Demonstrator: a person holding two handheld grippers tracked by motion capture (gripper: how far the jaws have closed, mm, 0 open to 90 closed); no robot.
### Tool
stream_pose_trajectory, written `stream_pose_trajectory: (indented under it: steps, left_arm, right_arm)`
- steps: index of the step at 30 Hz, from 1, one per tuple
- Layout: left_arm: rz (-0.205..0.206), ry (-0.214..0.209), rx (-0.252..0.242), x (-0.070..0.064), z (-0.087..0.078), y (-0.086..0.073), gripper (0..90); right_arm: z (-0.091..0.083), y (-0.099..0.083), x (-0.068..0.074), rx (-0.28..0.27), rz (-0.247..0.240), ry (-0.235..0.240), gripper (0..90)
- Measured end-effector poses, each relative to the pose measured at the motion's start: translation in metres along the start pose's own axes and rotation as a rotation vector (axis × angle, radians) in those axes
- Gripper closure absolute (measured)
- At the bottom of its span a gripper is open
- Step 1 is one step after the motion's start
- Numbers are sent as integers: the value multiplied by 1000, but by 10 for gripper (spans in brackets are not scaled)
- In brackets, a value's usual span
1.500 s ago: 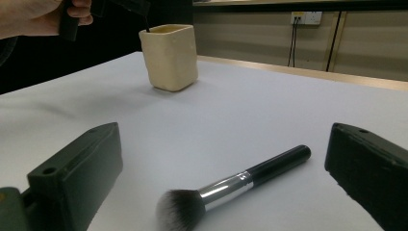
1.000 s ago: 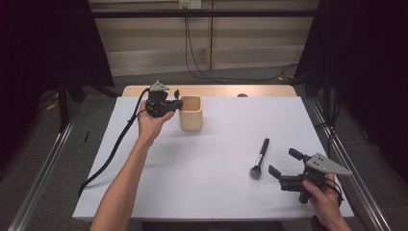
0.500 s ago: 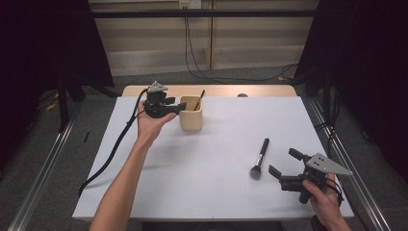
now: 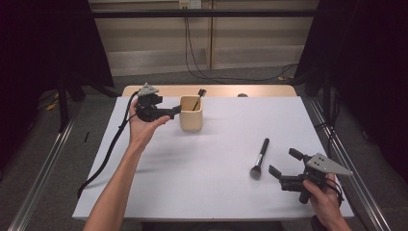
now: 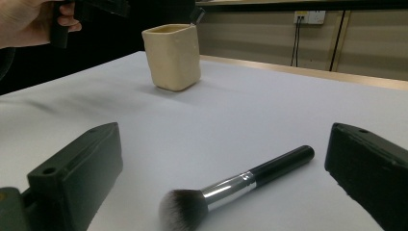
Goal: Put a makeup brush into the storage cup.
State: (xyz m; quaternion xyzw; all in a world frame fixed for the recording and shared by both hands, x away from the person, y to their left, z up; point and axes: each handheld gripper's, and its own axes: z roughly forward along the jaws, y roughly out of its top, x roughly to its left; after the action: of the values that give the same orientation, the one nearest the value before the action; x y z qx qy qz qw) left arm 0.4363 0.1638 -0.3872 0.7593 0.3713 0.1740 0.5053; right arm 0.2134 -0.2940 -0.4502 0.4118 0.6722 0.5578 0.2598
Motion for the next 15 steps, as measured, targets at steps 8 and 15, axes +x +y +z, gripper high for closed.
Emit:
stream_pose_trajectory:
  steps: [8, 15]
  left_arm:
    - [29, -71, -32, 4, -21, -12, 22]
    - [55, -11, -27, 1, -35, -20, 36]
  right_arm:
    - [1, 0, 0, 2, -4, 0, 0]
    - [0, 0, 0, 1, -2, -1, 0]
